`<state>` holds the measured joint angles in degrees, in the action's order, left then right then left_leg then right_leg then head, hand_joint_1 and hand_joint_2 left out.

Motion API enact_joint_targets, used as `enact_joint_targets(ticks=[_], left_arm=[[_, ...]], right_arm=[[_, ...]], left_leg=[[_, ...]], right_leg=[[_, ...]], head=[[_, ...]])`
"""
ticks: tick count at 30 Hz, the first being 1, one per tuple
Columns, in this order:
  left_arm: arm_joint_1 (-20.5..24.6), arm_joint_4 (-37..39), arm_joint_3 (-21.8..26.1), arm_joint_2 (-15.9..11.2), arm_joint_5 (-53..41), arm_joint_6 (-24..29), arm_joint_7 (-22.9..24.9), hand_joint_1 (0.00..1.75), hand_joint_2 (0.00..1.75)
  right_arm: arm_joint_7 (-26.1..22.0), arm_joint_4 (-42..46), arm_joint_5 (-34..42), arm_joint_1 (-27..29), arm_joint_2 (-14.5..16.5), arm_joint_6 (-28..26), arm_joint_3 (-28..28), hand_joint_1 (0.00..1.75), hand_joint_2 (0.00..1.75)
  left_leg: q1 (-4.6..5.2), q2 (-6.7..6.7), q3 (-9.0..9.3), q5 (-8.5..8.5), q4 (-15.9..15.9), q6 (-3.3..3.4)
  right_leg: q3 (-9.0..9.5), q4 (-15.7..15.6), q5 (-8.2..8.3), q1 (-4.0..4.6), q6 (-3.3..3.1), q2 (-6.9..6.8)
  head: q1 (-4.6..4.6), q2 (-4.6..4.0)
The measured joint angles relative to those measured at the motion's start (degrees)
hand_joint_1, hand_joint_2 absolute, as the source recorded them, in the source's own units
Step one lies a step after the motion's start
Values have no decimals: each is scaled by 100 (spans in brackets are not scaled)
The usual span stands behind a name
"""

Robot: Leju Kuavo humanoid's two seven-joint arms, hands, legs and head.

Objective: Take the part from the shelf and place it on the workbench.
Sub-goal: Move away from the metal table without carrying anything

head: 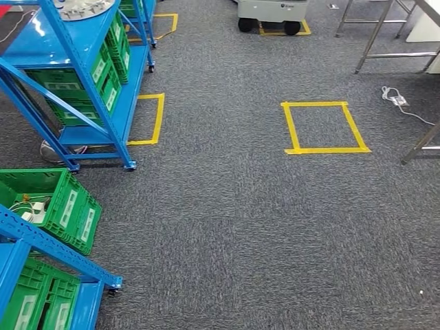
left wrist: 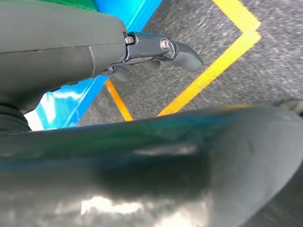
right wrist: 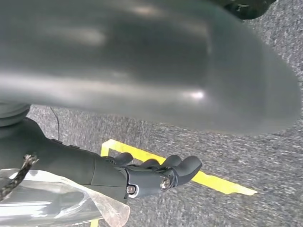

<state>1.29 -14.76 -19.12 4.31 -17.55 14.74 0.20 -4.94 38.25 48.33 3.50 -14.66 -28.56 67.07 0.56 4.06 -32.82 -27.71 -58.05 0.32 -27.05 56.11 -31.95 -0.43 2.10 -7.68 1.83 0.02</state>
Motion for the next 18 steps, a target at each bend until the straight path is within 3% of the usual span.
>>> enact_joint_targets(ticks=[1,3,5,6,7,8,10,12,14,16,18], left_arm=[[-8,5,0,-2,0,-2,0,0,0],[-10,14,0,-5,0,-7,-1,0,0],[5,16,0,-1,0,-15,0,0,0],[11,16,0,2,0,-19,-1,0,0],[11,16,0,4,0,-24,0,0,0],[6,17,0,3,0,-29,0,0,0],[-2,19,0,4,0,-35,0,0,0],[9,22,0,6,0,-38,0,0,0],[23,24,0,4,-1,-43,0,0,0],[12,27,0,1,-2,-51,0,0,0],[0,31,0,-2,-2,-57,0,0,0]], right_arm=[[-5,-4,-3,-20,2,2,4,0,0],[-13,-9,-9,-48,7,1,16,0,0],[-17,-24,-11,-44,12,-1,36,0,0],[-15,-35,-10,-36,13,-1,48,0,0],[-14,-49,-10,-30,14,-2,58,0,0],[-13,-62,-10,-25,14,-2,68,0,0],[-15,-81,-13,-30,14,-4,80,0,0],[-18,-97,-15,-32,16,-7,91,0,0],[-16,-107,-15,-35,19,-13,102,0,0],[-17,-114,-15,-43,24,-19,107,0,0],[-22,-122,-20,-51,35,-24,107,0,0]], left_leg=[[-5,-71,12,10,23,33],[-26,-216,43,34,69,109],[-32,-367,52,34,79,159],[-27,-453,54,30,79,172],[-23,-539,61,25,78,178],[-20,-631,73,17,76,178],[-23,-806,115,-6,69,156],[-25,-960,125,-32,45,114],[-36,-1095,70,-22,22,54],[-62,-1227,22,-3,18,-9],[-56,-1058,-47,-110,-127,-58]], right_leg=[[35,2,-31,-12,27,-7],[-40,264,-230,-36,63,261],[-422,1014,-587,-48,69,636],[-655,1425,-719,-49,70,716],[-839,1711,-764,-48,69,749],[-929,1768,-672,-49,66,762],[-787,1205,-184,-68,59,860],[-527,487,183,-113,57,1174],[-411,234,203,-126,41,1357],[-373,198,197,-110,-7,1251],[-340,161,207,-107,-84,1096]], head=[[1,0],[-22,0],[-56,0],[-63,0],[-63,0],[-64,0],[-63,0],[-64,0],[-62,0],[-58,0],[-43,0]])
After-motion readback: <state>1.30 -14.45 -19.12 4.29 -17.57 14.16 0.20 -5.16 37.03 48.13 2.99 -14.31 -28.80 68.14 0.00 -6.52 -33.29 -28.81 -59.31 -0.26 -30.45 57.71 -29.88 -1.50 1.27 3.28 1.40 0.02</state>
